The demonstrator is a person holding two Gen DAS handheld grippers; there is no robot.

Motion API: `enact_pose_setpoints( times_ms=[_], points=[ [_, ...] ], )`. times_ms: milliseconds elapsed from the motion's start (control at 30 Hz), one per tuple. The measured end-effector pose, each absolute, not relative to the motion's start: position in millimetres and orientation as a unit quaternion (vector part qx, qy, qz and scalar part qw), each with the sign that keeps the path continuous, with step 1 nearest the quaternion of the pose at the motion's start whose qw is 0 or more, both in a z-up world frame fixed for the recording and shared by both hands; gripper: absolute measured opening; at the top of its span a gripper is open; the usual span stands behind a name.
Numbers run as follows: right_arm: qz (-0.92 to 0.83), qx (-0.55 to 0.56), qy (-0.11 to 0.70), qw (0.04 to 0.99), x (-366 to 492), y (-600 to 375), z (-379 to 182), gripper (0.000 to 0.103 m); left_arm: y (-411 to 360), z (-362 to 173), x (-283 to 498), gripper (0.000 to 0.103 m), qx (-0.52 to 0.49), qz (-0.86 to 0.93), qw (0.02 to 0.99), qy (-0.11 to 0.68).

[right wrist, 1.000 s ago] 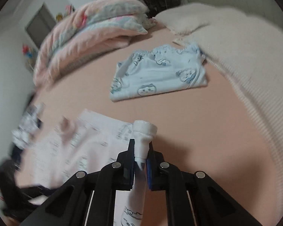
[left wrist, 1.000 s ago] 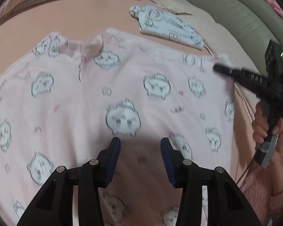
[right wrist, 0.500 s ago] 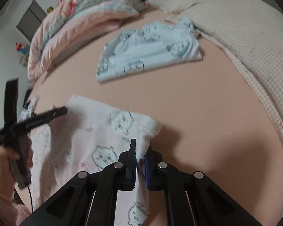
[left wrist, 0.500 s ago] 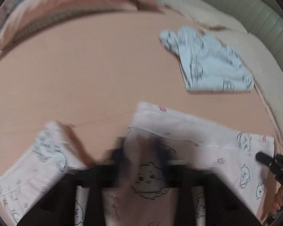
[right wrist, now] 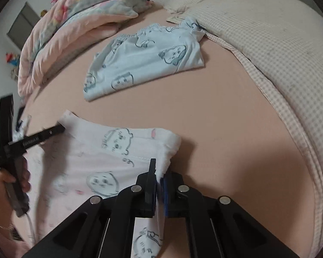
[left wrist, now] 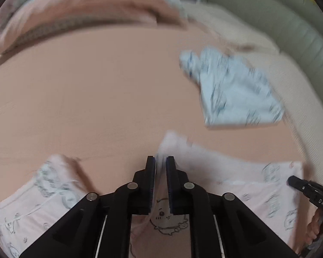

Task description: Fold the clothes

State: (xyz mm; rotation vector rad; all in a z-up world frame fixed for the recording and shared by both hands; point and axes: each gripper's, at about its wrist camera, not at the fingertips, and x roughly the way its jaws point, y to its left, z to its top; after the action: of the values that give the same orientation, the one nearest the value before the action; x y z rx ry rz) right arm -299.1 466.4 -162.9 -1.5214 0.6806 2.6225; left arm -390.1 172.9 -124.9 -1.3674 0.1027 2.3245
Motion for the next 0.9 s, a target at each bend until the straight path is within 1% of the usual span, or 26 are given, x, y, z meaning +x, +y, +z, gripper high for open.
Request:
enact_pose_setpoints(
  times_ms=[33, 67, 133, 200, 267, 300, 333, 367, 400, 433, 467, 500, 533, 567, 667, 733, 800, 867, 900],
  points=[
    [0.854, -0.472, 0.217, 0.026, -294, 469, -152, 0.013, 169, -116, -386, 0.013, -0.478, 0.851, 0.215, 0.037],
    [0.862, -0.46, 0.209, 0.037, -290, 470, -145, 0.015, 167, -109, -381, 0.014, -0.465, 0.859, 0.209, 0.046],
    [0.881, -0.438, 0.164, 0.071, -283, 466, -130, 0.016, 168, -106, -375, 0.014, -0.466, 0.85, 0.24, 0.05],
    [0.893, -0.429, 0.122, 0.063, -280, 453, -122, 0.016, 179, -116, -369, 0.014, -0.488, 0.82, 0.297, 0.046],
    [0.888, -0.445, 0.115, 0.019, -281, 437, -125, 0.016, 197, -131, -359, 0.015, -0.506, 0.802, 0.306, 0.078],
    [0.879, -0.463, 0.116, -0.004, -284, 426, -134, 0.016, 207, -143, -359, 0.016, -0.525, 0.796, 0.287, 0.09],
    [0.868, -0.482, 0.114, -0.014, -285, 418, -144, 0.016, 218, -155, -359, 0.021, -0.543, 0.789, 0.268, 0.101],
    [0.852, -0.514, 0.101, -0.006, -290, 411, -159, 0.016, 220, -154, -357, 0.022, -0.538, 0.795, 0.262, 0.099],
    [0.844, -0.529, 0.088, 0.0, -292, 408, -167, 0.015, 222, -153, -355, 0.028, -0.532, 0.801, 0.255, 0.097],
    [0.847, -0.526, 0.077, 0.008, -292, 409, -165, 0.015, 224, -150, -352, 0.042, -0.529, 0.802, 0.257, 0.107],
    [0.852, -0.518, 0.067, 0.019, -291, 412, -160, 0.015, 222, -147, -350, 0.049, -0.527, 0.805, 0.244, 0.123],
    [0.856, -0.512, 0.055, 0.039, -289, 417, -156, 0.016, 217, -143, -346, 0.052, -0.517, 0.815, 0.228, 0.131],
    [0.858, -0.508, 0.046, 0.061, -285, 425, -154, 0.016, 211, -138, -342, 0.052, -0.506, 0.824, 0.212, 0.139],
    [0.857, -0.507, 0.061, 0.064, -280, 432, -152, 0.016, 206, -132, -334, 0.052, -0.504, 0.824, 0.221, 0.134],
    [0.848, -0.51, 0.136, 0.052, -262, 453, -146, 0.016, 200, -122, -297, 0.052, -0.503, 0.811, 0.268, 0.135],
    [0.844, -0.512, 0.16, 0.011, -248, 437, -139, 0.016, 203, -120, -268, 0.052, -0.507, 0.799, 0.286, 0.152],
    [0.836, -0.524, 0.159, -0.026, -235, 408, -137, 0.016, 201, -122, -241, 0.052, -0.512, 0.792, 0.296, 0.153],
    [0.823, -0.547, 0.14, -0.058, -218, 373, -141, 0.016, 200, -130, -221, 0.052, -0.519, 0.787, 0.299, 0.152],
    [0.821, -0.555, 0.121, -0.06, -212, 362, -144, 0.016, 197, -138, -214, 0.052, -0.524, 0.784, 0.289, 0.166]
  ],
)
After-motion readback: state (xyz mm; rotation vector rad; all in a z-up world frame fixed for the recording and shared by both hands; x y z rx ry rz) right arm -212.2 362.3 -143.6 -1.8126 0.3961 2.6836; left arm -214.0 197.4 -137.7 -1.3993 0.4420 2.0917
